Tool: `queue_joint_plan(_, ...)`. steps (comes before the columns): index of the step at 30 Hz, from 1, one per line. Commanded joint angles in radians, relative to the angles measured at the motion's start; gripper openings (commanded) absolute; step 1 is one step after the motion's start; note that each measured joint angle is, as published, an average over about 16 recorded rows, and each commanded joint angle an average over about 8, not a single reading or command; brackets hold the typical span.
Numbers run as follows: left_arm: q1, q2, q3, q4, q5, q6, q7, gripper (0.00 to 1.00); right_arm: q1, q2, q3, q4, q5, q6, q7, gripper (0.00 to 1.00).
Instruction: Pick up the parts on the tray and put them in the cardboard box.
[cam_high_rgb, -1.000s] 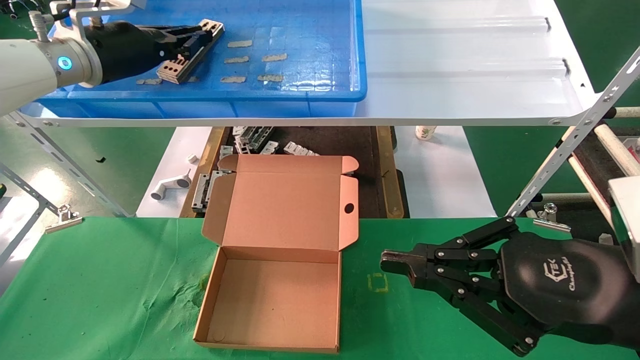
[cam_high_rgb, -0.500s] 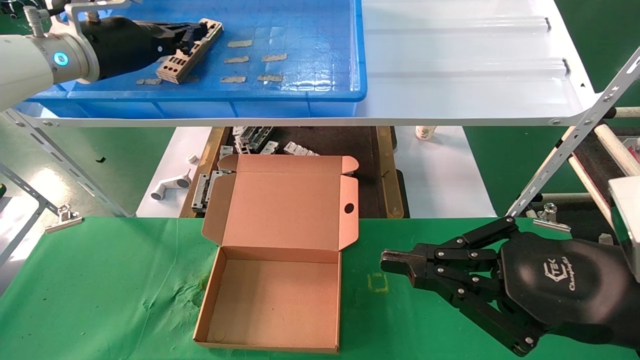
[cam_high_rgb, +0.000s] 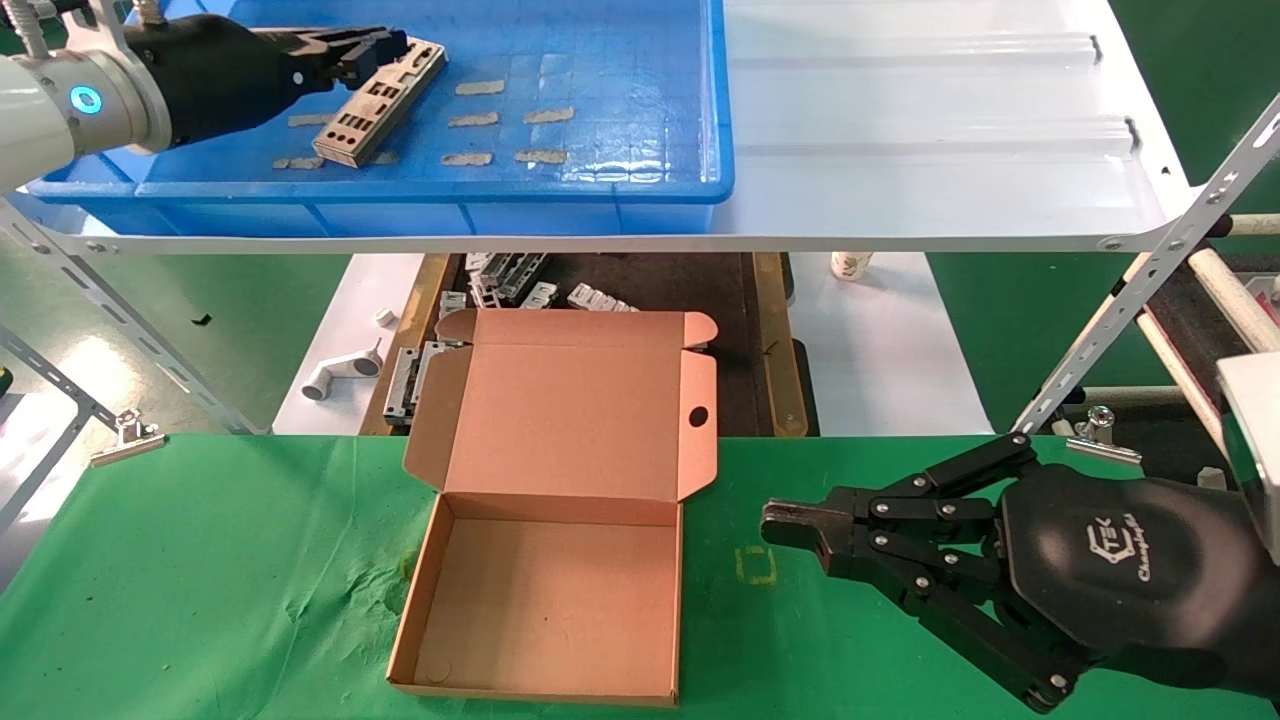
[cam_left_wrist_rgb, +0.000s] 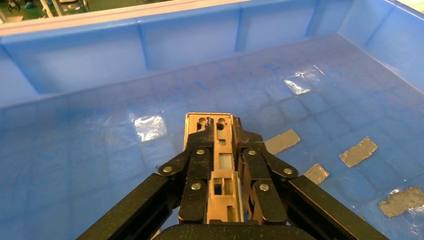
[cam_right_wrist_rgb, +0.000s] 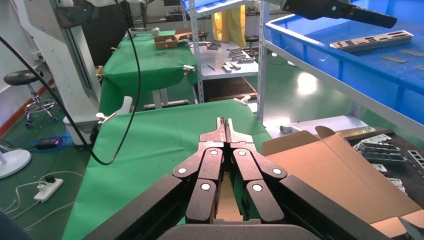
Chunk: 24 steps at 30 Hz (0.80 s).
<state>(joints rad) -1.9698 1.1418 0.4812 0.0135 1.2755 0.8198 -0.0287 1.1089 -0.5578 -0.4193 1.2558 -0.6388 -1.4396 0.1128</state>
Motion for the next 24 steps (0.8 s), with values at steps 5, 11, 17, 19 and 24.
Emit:
queue_joint_plan(5,0.0,-0.005,0.002,0.007,0.003,0.008,-0.027,1.0,0.0,0.0,0.0,0.0,0.0,0.0,0.0,0.0)
queue_joint_plan(11,0.004,-0.009,0.007,0.007,0.01,0.018,-0.047,1.0,0.0,0.0,0.0,0.0,0.0,0.0,0.0,0.0)
queue_joint_plan(17,0.008,-0.01,0.011,0.002,0.016,0.021,-0.059,1.0,0.0,0.0,0.0,0.0,0.0,0.0,0.0,0.0)
queue_joint_plan(19,0.009,-0.01,0.012,0.0,0.018,0.02,-0.061,1.0,0.0,0.0,0.0,0.0,0.0,0.0,0.0,0.0)
queue_joint_plan(24,0.011,-0.011,0.013,-0.005,0.019,0.018,-0.063,0.52,0.0,0.0,0.0,0.0,0.0,0.0,0.0,0.0)
